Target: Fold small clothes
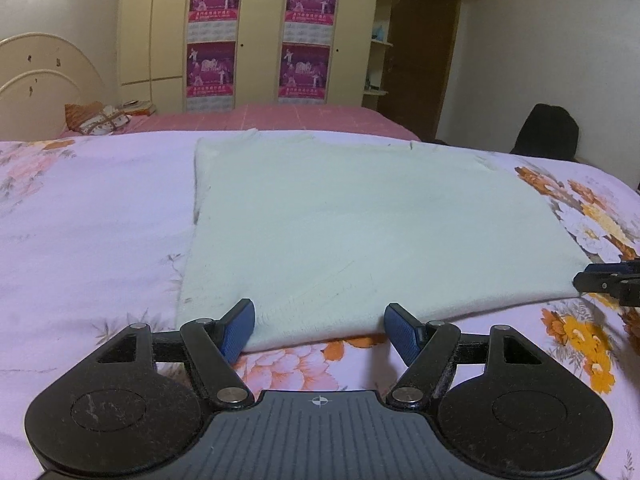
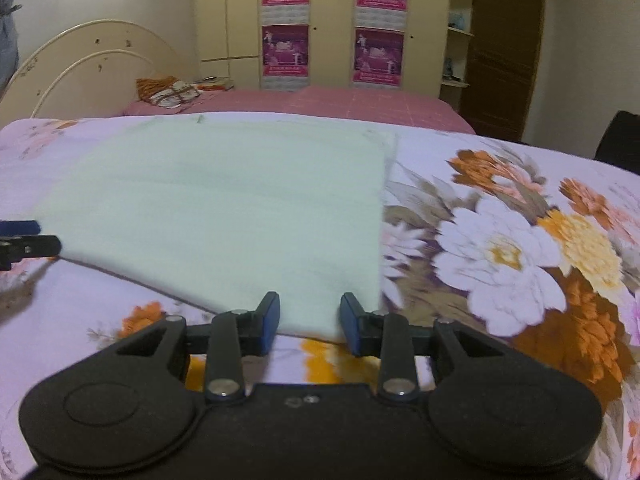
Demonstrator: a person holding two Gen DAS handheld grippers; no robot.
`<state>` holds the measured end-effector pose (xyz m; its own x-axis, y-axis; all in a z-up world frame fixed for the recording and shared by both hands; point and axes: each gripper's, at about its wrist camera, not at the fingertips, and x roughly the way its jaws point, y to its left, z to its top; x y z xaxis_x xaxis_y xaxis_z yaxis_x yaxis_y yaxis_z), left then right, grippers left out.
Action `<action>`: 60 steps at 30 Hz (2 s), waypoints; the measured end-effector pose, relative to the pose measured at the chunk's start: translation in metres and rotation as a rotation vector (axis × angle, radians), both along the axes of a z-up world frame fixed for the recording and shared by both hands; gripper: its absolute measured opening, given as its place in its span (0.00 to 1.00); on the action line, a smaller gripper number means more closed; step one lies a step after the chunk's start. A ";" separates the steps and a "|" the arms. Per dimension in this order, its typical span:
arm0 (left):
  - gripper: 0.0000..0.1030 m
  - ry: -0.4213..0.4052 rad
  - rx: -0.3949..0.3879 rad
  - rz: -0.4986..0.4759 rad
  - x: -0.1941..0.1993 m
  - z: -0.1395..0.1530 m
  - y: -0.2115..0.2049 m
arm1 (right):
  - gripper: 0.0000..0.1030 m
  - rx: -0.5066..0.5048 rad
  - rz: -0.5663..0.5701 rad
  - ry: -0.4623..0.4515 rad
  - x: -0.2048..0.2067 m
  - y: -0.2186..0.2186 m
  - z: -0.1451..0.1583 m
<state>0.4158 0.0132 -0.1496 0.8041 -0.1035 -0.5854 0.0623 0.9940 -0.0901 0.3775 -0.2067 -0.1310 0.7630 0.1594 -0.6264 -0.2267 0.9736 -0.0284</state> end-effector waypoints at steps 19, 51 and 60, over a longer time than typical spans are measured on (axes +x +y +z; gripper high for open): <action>0.69 0.028 -0.007 0.041 -0.002 0.000 -0.001 | 0.31 0.081 -0.069 0.016 0.003 -0.004 0.000; 0.39 -0.082 -1.039 0.538 0.016 -0.073 0.055 | 0.31 0.242 0.023 0.002 0.016 0.033 0.036; 0.20 -0.078 -0.979 0.548 0.055 -0.073 0.063 | 0.09 0.334 0.057 0.024 0.076 0.059 0.034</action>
